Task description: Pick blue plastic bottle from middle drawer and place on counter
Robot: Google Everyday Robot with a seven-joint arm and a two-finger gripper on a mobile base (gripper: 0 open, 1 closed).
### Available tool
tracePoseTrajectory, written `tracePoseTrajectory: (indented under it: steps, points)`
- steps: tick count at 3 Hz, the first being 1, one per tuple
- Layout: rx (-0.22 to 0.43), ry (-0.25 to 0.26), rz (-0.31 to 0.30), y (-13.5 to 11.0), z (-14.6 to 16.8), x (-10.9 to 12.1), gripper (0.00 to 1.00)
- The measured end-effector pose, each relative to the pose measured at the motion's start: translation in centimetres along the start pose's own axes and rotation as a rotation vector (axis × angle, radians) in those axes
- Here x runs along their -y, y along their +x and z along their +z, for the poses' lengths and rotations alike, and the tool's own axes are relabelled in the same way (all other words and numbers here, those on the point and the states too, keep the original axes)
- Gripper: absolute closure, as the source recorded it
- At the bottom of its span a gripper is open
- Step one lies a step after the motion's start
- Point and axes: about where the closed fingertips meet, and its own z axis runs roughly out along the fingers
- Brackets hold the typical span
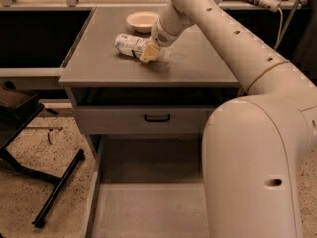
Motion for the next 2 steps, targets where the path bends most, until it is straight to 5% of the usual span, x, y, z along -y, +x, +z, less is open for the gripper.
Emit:
tracePoseTrajectory:
  steps: [1,2]
  points:
    - [0.0,0.0,0.0,0.0,0.0,0.0,0.0]
    - [0.0,0.0,0.0,0.0,0.0,0.0,0.0]
